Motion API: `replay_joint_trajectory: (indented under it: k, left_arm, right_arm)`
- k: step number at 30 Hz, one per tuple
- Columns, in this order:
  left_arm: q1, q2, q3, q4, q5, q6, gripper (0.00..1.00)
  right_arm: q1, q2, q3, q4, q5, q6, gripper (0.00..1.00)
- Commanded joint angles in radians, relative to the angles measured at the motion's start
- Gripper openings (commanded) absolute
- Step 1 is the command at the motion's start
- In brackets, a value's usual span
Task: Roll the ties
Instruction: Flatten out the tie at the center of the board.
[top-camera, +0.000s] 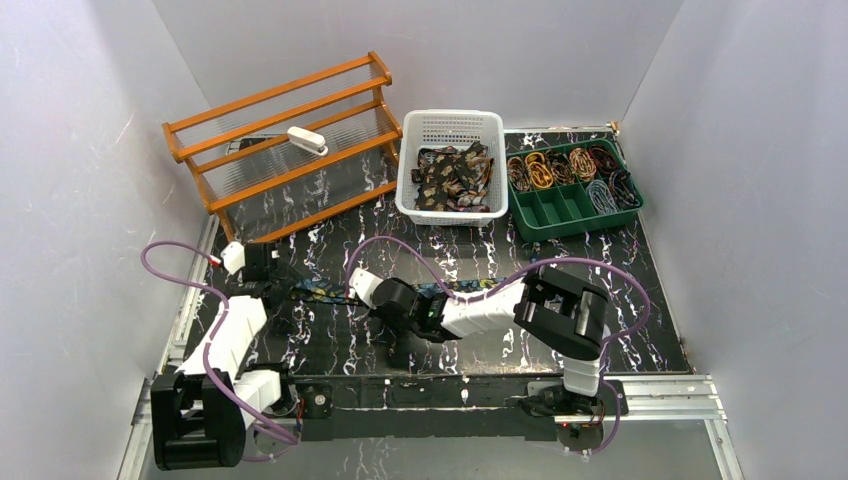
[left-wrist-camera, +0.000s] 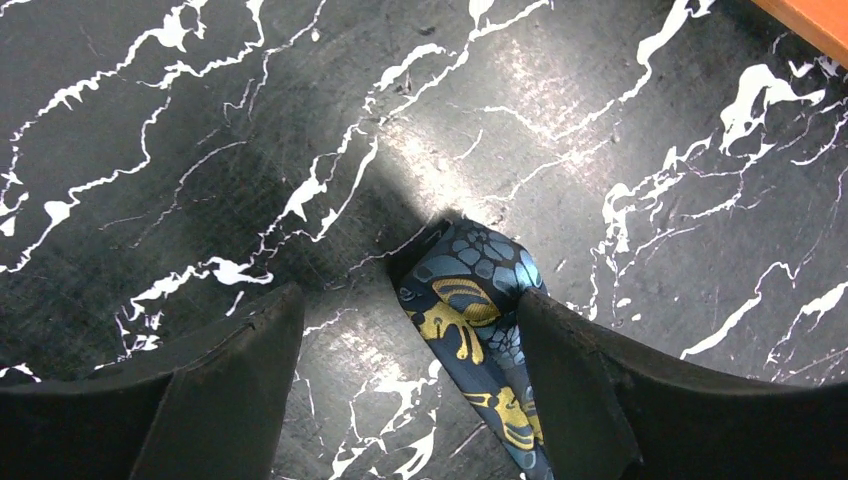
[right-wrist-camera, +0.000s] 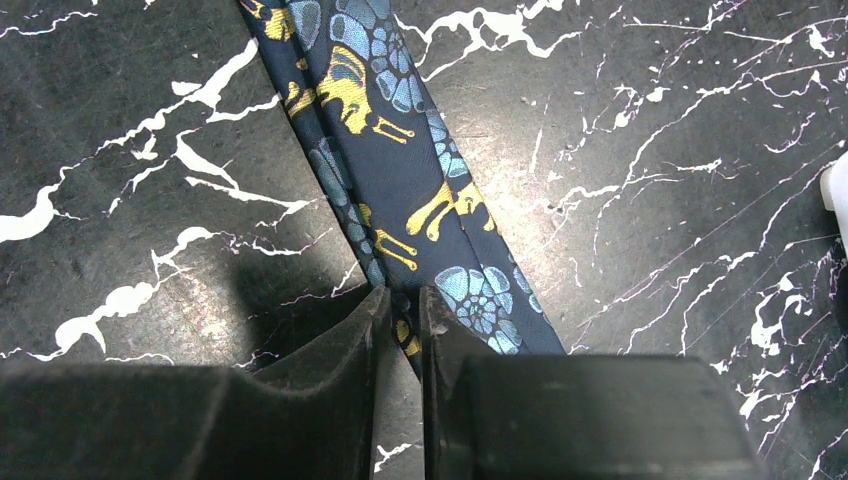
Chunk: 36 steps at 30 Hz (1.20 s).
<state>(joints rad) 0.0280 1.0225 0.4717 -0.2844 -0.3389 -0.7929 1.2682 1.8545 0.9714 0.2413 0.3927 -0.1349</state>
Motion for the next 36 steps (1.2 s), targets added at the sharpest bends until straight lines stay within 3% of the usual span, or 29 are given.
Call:
replay_joint_trajectory:
  k: [1, 8, 11, 14, 16, 18, 20, 23, 27, 31, 36]
  left_arm:
    - [0.034, 0.003, -0.001, 0.001, -0.001, 0.013, 0.73]
    - [0.044, -0.007, -0.023, 0.001, 0.012, 0.021, 0.54]
    - [0.045, -0.04, -0.03, -0.046, -0.002, 0.016, 0.43]
    - [0.046, -0.09, -0.061, -0.037, 0.025, -0.005, 0.31]
    - [0.046, -0.121, -0.082, -0.027, 0.026, -0.013, 0.26]
    - [0.047, -0.142, -0.095, -0.029, 0.026, -0.015, 0.25]
    - [0.047, -0.159, -0.098, -0.038, 0.023, -0.017, 0.24]
    - [0.047, -0.182, -0.103, -0.047, 0.018, -0.013, 0.21]
    - [0.048, -0.21, -0.116, -0.032, 0.034, -0.014, 0.18]
    - [0.047, -0.206, -0.119, -0.031, 0.045, -0.007, 0.16]
    - [0.048, -0.187, -0.105, -0.048, 0.03, -0.009, 0.08]
  right_arm:
    - [0.005, -0.018, 0.021, -0.014, -0.046, 0.015, 0.26]
    - [0.001, -0.035, 0.09, -0.097, -0.053, 0.067, 0.32]
    - [-0.045, -0.085, 0.183, -0.221, -0.24, 0.169, 0.36]
    - [-0.092, -0.132, 0.256, -0.351, -0.298, 0.261, 0.44]
    - [-0.114, -0.204, 0.203, -0.336, -0.249, 0.307, 0.62]
    - [-0.157, -0.277, 0.149, -0.348, -0.21, 0.356, 0.66]
    - [-0.21, -0.359, 0.082, -0.39, -0.075, 0.438, 0.68]
    - [-0.332, -0.502, -0.033, -0.48, 0.056, 0.6, 0.75]
    - [-0.57, -0.684, -0.183, -0.554, 0.038, 0.722, 0.82]
    - [-0.846, -0.761, -0.257, -0.57, -0.098, 0.728, 0.87]
    - [-1.097, -0.663, -0.267, -0.526, -0.372, 0.716, 0.82]
